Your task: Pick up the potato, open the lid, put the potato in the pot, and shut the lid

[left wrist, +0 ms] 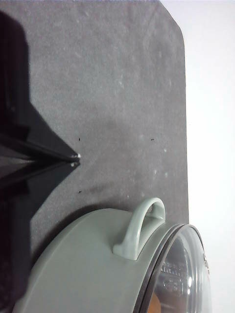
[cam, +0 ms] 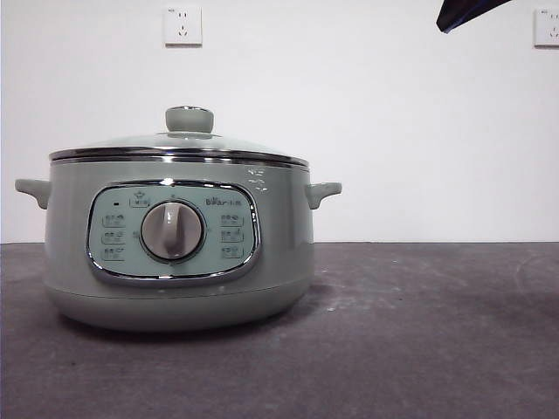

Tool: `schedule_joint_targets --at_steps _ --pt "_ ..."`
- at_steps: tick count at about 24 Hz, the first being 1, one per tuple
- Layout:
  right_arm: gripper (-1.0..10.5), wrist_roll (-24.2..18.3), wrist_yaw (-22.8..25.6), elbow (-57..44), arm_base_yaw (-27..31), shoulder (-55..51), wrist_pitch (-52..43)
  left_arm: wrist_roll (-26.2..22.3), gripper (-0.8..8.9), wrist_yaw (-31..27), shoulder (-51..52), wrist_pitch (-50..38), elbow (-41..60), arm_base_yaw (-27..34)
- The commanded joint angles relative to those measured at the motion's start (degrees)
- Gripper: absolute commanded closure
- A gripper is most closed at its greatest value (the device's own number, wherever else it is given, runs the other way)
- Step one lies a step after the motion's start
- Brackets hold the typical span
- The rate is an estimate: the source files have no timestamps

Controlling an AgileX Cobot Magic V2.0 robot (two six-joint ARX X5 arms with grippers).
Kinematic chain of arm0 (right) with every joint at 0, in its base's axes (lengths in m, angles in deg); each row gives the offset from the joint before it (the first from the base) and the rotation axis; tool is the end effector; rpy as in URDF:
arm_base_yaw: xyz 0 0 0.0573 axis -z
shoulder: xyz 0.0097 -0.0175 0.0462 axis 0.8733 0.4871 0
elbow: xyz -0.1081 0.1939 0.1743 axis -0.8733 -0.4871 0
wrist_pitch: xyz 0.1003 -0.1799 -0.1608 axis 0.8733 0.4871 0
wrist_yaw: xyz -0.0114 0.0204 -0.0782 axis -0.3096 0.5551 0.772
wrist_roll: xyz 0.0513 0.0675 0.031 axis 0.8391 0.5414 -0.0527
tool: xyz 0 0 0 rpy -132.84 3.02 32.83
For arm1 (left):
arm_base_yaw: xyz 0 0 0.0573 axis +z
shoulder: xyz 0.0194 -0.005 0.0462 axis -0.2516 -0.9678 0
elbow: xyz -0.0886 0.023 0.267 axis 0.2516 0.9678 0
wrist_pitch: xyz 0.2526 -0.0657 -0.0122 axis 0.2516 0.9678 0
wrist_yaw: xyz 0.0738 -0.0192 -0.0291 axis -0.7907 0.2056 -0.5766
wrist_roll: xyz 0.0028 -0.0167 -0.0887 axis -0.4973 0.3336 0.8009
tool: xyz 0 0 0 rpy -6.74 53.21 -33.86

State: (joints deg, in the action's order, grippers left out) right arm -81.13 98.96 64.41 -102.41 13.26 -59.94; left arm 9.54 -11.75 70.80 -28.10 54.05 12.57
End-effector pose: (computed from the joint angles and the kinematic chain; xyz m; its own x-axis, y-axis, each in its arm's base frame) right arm 0.1794 0.1342 0.3131 0.7903 0.3838 -0.4776 -0.4532 0.8908 -0.0341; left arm 0.1347 -0.0043 0.1433 0.9846 -0.0285 -0.1725 0.0272 0.9996 -0.0097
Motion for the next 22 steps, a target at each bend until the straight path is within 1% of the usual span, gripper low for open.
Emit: schedule_joint_targets --at_steps 1,2,3,4,5,7,8,11,12,13,16,17,18,19,22 --pt "9.5 -3.65 0.48 -0.57 -0.02 -0.09 0.11 0.26 8.17 0.42 0.15 -0.04 0.85 0.2" --pt "9.5 -7.5 0.92 -0.57 -0.02 -0.11 0.55 0.26 8.17 0.42 0.15 -0.04 0.85 0.2" --pt "9.5 -9.05 1.44 -0.57 -0.02 -0.52 1.14 0.26 8.17 0.42 0.15 -0.04 0.85 0.2" --pt "9.5 -9.53 1.62 -0.57 0.13 -2.01 2.19 0.26 8.17 0.42 0.15 -0.04 0.85 0.2" --pt "9.5 -11.02 1.68 -0.57 0.57 -3.45 2.71 0.26 8.17 0.39 0.15 -0.04 0.85 0.2" --pt "9.5 -10.82 0.44 -0.59 3.5 -6.32 2.69 0.26 8.17 0.42 0.15 -0.04 0.85 0.2" --pt "9.5 -10.91 -2.51 -0.61 6.45 -7.93 2.67 0.26 8.17 0.42 0.15 -0.04 0.85 0.2" --pt "9.5 -10.91 -16.66 -1.57 18.51 -13.66 1.64 0.26 8.17 0.44 0.15 -0.07 0.85 0.2" --pt "9.5 -10.91 -19.82 -2.91 22.73 -15.87 0.07 0.26 8.17 0.42 0.15 -0.04 0.85 0.2" --pt "9.5 -10.88 -21.09 -5.14 26.38 -18.36 -2.62 0.26 8.17 0.42 0.15 -0.04 0.85 0.2" --pt "9.5 -10.84 -20.74 -15.26 33.2 -26.73 -11.39 0.26 8.17 0.42 0.15 -0.04 0.83 0.2" --pt "9.5 -10.75 -20.74 -17.75 34.14 -28.48 -13.14 0.26 8.17 0.42 0.15 -0.07 0.85 0.2" --pt "9.5 -9.79 -20.68 -22.05 35.36 -31.41 -15.91 0.26 8.17 0.42 0.15 -0.07 0.85 0.2" --pt "9.5 -9.2 -20.68 -23.71 35.74 -32.57 -16.87 0.26 8.17 0.42 0.15 -0.07 0.85 0.2" --pt "9.5 -5.88 -20.7 -31.54 36.92 -37.99 -20.61 0.26 8.17 0.42 0.15 -0.04 0.85 0.2"
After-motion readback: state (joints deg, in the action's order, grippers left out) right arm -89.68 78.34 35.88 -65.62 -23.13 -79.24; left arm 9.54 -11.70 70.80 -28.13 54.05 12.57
